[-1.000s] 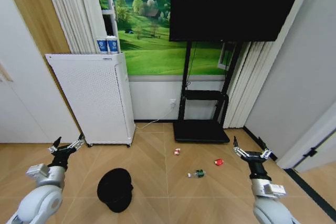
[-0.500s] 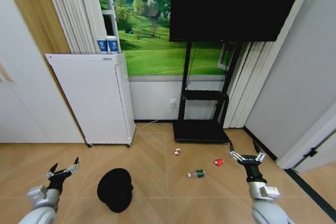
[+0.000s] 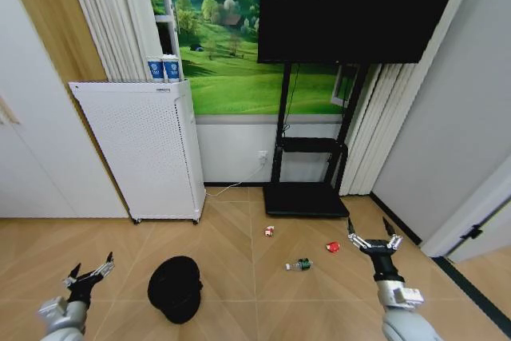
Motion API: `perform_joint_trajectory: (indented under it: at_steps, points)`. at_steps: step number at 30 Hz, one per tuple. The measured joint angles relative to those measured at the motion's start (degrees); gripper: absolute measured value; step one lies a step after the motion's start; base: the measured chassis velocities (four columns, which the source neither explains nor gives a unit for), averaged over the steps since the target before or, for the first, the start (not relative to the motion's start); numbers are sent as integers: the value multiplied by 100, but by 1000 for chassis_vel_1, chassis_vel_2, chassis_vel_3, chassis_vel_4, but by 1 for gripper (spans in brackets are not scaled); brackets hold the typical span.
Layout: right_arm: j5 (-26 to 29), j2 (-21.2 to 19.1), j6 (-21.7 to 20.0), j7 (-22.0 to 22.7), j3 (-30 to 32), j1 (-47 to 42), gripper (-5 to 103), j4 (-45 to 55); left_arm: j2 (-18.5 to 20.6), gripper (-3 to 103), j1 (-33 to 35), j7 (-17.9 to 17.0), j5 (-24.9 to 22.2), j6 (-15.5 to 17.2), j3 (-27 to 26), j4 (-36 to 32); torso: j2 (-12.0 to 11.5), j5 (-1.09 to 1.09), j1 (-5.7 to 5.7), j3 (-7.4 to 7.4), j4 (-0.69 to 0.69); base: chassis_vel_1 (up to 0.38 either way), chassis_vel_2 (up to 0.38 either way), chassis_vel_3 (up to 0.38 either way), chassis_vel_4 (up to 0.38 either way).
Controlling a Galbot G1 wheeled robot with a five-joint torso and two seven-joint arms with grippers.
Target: Pick up the trash bin and place the garbage on the floor into it.
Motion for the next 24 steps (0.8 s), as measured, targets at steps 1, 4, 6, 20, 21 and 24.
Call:
perform_joint_trajectory:
  at_steps: [1,4,6,20,21,24]
  points:
    - [0,4,2,0,4,-14,100,10,-3,100,20,6,9,1,-2,-10,-4,0,-1,-2,1,0,0,0,0]
    - [1,7,16,-9,15,-32,100,20,-7,100,42,26,32,1,-16,-54,-29,0,-13,-18,0,0,0,0,0]
    - [3,11,24,-16,20,-42,100,24,-8,100,54,26,46,2,-17,-82,-59,0,-24,-35,0,0,0,0,0]
    - [-8,101,82,-67,88,-164,100,81,-12,100,76,-119,69,99,-10,-241,-416,0,-164,-252,0,0,0,0,0]
    - [-13,112,88,-74,89,-170,100,82,-12,100,83,-123,47,120,-9,-254,-453,0,-178,-274,0,0,0,0,0]
    - [-19,131,108,-105,90,-186,100,76,-13,100,91,-123,30,140,-8,-261,-529,0,-210,-319,0,0,0,0,0]
